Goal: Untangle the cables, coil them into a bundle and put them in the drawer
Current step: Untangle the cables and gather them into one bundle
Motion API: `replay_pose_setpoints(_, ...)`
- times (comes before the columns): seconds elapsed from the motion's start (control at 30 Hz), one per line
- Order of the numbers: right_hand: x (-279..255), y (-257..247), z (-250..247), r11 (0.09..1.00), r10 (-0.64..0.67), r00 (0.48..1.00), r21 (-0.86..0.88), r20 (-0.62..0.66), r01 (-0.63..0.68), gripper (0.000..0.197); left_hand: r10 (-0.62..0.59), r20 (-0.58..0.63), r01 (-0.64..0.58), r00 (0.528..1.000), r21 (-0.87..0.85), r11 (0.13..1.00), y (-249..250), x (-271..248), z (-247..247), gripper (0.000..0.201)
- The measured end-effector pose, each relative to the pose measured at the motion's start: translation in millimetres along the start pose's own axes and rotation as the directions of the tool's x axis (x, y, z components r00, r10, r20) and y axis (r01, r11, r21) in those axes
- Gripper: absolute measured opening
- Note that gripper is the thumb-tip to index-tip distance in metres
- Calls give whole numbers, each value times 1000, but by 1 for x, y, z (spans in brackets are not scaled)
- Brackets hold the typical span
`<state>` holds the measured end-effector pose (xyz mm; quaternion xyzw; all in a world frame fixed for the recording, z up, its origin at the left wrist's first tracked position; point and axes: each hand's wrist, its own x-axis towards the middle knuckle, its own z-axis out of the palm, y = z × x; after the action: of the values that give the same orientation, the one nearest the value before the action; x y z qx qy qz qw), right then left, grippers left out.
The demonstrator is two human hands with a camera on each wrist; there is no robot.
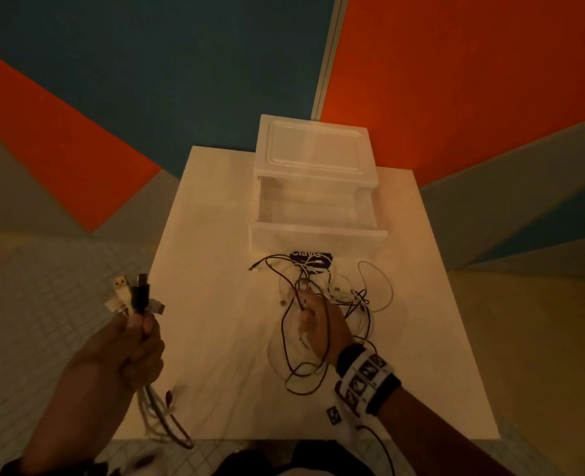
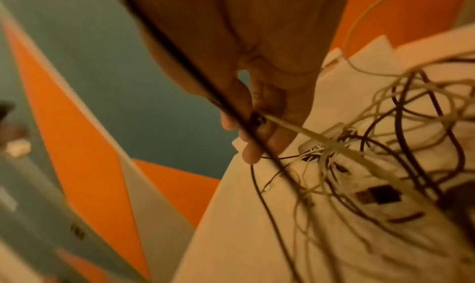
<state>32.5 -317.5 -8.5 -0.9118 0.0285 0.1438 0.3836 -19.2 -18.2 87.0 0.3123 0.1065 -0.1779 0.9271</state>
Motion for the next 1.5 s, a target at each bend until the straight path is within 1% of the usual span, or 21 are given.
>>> replay_pose_setpoints(0.1, -1, -4, -23, 996, -94, 987, -7, -127, 94, 23, 78, -71, -52, 994, 313, 948, -16, 5, 21, 44)
replay_pose_setpoints(0.13, 1, -4, -29, 994, -102, 975, -59, -198, 92, 23, 92, -86, -56, 992, 353, 934, -19, 9, 27, 42)
replay_pose_setpoints(0.23, -1, 3, -40, 986, -127, 963, -137, -238, 96, 22, 160, -122, -93, 980, 428, 899, -32, 23, 39, 23)
replay_pose_setpoints(0.27, -3, -1, -48, 980, -125, 963, -178, -240, 83, 26, 190, -129, -100, 973, 506, 857, -37, 26, 47, 26)
replay_pose_setpoints(0.37, -13, -27, -63, 964, -242, 925, -184, -294, 194, 27, 175, -9, -123, 985, 673, 729, -56, 31, 78, 40)
replay_pose_setpoints(0.43, -20, -50, -69, 944, -292, 917, -237, -270, 231, 24, 106, 48, -108, 993, 725, 681, -69, 35, 92, 36)
replay_pose_setpoints(0.57, -16, -62, -67, 917, -375, 890, -245, -258, 315, 26, 13, 98, -77, 995, 678, 731, -79, 40, 109, 34)
replay_pose_setpoints(0.73, -23, -46, -56, 947, -268, 925, 101, -270, 304, 16, 3, 132, -72, 991, 519, 852, -67, 42, 119, 24)
replay_pose_setpoints(0.77, -24, -43, -52, 928, -252, 939, 216, -236, 303, 24, 4, 146, -76, 989, 490, 869, -66, 43, 120, 24)
replay_pose_setpoints(0.83, -31, -40, -46, 794, -250, 962, 546, -107, 266, 42, 19, 157, -87, 987, 439, 894, -64, 43, 120, 24)
replay_pose_setpoints(0.9, -43, -32, -44, 700, -322, 946, 681, 30, 216, 51, 32, 146, -87, 989, 391, 916, -60, 45, 115, 21)
replay_pose_setpoints(1.03, -68, -4, -46, 721, -358, 906, 684, 227, 113, 58, 79, 189, -138, 979, 324, 936, -42, 48, 103, 13)
replay_pose_setpoints(1.1, -69, 16, -55, 811, -339, 905, 568, 258, 142, 41, 135, 193, -190, 972, 305, 933, -30, 49, 93, 26)
replay_pose_setpoints(1.17, -61, 41, -65, 912, -276, 926, 373, 258, 168, 25, 192, 238, -229, 952, 138, 964, -12, 52, 74, 26)
replay_pose_setpoints(1.23, -53, 66, -75, 937, -171, 969, 334, 177, 104, 30, 249, 247, -225, 937, -119, 967, 8, 54, 62, 8)
replay_pose_setpoints(1.27, -48, 74, -79, 929, -123, 988, 362, 92, 82, 31, 344, 188, -335, 920, -78, 939, 14, 54, 55, 7)
replay_pose_setpoints(1.33, -40, 73, -86, 911, -89, 993, 396, -74, 111, 32, 423, 90, -432, 902, 166, 886, 15, 50, 61, 11)
replay_pose_setpoints(1.37, -37, 60, -90, 904, -97, 988, 405, -122, 139, 32, 474, 74, -471, 877, 323, 821, 8, 50, 68, 7)
replay_pose_setpoints(1.4, -35, 43, -93, 888, -116, 984, 429, -138, 165, 31, 504, 88, -492, 859, 415, 765, -2, 51, 78, 23)
replay_pose_setpoints(1.43, -33, 27, -94, 878, -141, 982, 443, -125, 182, 31, 487, 100, -473, 868, 468, 746, -12, 49, 92, 38)
replay_pose_setpoints(1.5, -28, 3, -89, 892, -176, 984, 421, -11, 164, 29, 438, 96, -427, 894, 480, 767, -25, 52, 104, 43)
